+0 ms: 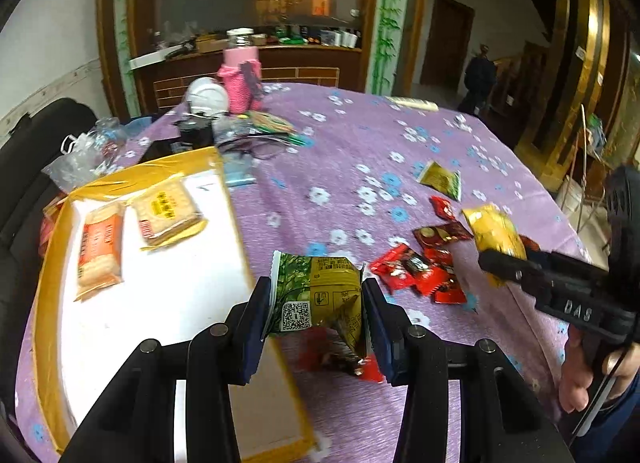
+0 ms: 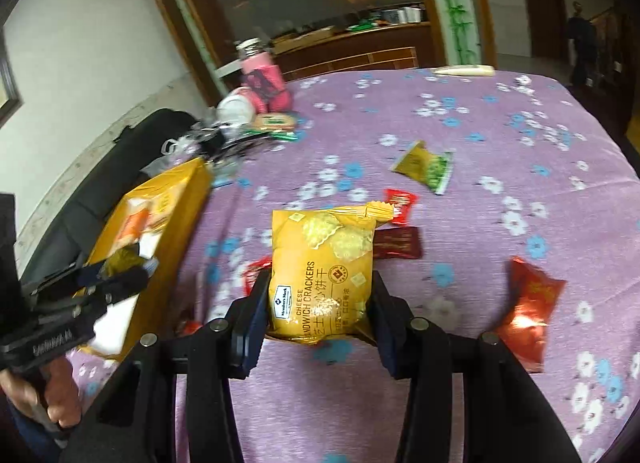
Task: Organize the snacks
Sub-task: 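Carry the green pack and the cheese cracker pack over the yellow box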
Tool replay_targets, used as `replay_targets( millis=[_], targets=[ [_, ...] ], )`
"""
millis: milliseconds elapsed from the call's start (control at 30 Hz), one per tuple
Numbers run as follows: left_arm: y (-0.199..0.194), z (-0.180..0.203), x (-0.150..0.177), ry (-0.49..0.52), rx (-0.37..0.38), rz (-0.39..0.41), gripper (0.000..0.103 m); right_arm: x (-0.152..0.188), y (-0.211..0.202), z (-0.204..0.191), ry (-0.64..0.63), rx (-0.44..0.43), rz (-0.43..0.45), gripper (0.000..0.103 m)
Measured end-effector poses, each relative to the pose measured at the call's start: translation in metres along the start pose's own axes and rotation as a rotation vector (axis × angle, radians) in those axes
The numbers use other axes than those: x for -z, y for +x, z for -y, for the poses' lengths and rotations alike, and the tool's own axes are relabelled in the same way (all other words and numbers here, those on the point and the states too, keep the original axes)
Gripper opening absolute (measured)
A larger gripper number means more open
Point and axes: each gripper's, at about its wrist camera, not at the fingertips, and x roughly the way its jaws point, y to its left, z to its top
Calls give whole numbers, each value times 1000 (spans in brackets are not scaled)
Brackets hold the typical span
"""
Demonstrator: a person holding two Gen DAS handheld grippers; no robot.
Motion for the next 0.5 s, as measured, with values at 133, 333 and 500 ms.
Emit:
replay_targets(
  millis=[133, 333, 500],
  targets=[
    [-10, -23, 2, -44, -18, 17, 48, 3, 1, -15, -29, -19, -8, 45],
    [-23, -52, 4, -100, -35, 47, 48, 5, 2, -36, -28, -91, -43, 45],
    [-26, -80, 10, -153, -54, 51, 48, 5, 2, -60, -52, -125, -62, 45]
  ],
)
